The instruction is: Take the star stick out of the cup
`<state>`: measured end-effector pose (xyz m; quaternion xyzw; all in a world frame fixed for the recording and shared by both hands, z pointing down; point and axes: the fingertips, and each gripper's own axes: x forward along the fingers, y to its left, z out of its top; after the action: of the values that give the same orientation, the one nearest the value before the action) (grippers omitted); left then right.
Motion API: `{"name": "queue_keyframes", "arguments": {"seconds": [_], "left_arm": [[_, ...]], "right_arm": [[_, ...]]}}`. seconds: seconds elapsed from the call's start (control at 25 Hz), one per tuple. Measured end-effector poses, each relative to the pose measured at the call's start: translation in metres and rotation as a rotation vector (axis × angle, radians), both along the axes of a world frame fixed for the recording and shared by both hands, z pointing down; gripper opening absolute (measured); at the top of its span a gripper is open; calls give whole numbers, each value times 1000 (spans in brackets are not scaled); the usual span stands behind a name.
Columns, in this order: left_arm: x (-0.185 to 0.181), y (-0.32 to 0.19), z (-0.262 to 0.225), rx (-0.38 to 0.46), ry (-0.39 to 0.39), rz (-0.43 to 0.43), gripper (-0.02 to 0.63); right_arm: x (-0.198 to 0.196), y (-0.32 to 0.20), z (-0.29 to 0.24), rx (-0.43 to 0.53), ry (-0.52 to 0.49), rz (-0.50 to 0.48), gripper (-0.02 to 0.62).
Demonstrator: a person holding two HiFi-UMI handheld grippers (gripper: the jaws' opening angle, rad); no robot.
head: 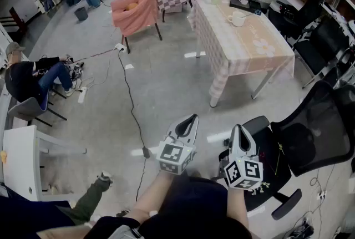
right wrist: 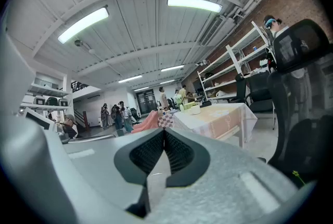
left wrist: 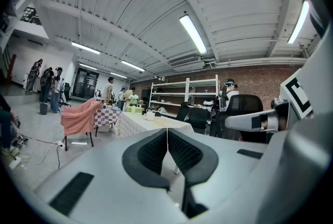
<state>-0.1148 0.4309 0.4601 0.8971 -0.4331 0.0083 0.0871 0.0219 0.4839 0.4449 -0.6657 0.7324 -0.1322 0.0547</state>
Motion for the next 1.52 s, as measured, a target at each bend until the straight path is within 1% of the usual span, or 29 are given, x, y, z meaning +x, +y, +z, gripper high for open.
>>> {"name": "queue_keyframes", "arguments": {"seconds": [0.16,0.48,0.76,1.04,1.2,1.36,1.52], "left_arm": [[-4,2,1,-18,3,-1,12],[-6,3,1,-16,0,-10,12],[-7,4,4,-15,-2,-22,12],[-1,9,2,-14,8,-29,12],[2,10,2,-17,9,-30,12],[8,8,7,-28,11,-29,12],[14,-1,7,-31,2,-25,12]], "right_arm": [[-6,1,-1,-6,5,-9,2],[-11,0,0,-12,7,-28,2],[-11,1,-5,23,5,-34,2],[2,6,1,3,-24,-15,2],[2,8,7,-12,-37,-24,2],[3,2,10,-19,-34,-43,2],[9,-10,6,-15,-38,-40,2]]}}
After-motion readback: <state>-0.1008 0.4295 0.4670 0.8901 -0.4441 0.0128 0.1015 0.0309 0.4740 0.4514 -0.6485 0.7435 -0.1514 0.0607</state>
